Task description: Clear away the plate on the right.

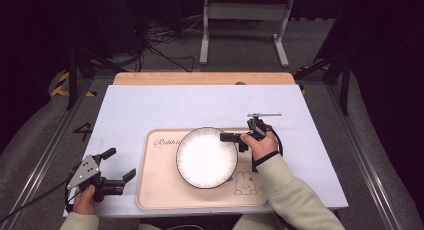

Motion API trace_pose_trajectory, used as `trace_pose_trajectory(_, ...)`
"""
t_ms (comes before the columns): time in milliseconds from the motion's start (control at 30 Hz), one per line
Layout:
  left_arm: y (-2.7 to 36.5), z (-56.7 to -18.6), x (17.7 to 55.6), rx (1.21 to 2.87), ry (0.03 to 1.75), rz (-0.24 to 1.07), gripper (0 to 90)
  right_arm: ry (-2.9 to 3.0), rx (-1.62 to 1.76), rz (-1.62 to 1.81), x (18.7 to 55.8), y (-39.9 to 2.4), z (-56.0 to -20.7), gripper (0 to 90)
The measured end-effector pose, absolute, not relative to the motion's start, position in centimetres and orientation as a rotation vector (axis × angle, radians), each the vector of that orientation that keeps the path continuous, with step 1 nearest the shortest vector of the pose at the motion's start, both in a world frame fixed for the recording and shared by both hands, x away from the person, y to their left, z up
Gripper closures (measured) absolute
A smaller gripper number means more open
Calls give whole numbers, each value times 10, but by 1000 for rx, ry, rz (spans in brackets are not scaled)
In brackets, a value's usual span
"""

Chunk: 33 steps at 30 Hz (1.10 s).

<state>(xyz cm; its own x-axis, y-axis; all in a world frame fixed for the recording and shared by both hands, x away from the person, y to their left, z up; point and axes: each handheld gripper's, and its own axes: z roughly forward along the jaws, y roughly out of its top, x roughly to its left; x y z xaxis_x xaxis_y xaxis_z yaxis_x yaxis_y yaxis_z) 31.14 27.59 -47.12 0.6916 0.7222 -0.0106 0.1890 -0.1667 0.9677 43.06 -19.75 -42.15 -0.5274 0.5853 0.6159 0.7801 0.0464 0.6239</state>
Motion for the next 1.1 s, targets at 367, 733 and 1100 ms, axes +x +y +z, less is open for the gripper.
trace_pose_trajectory(367,276,-471,312,1715,731,562,2,-2110,-1410,-1432,432,-190,-434,814)
trace_pose_trajectory(733,275,-471,312,1711,732,563,2,-2132,-1393,-1414,433,-187,-437,814)
trace_pose_trajectory(1100,275,-471,311,1711,732,563,2,-2198,-1386,-1377,437,-187,-439,805)
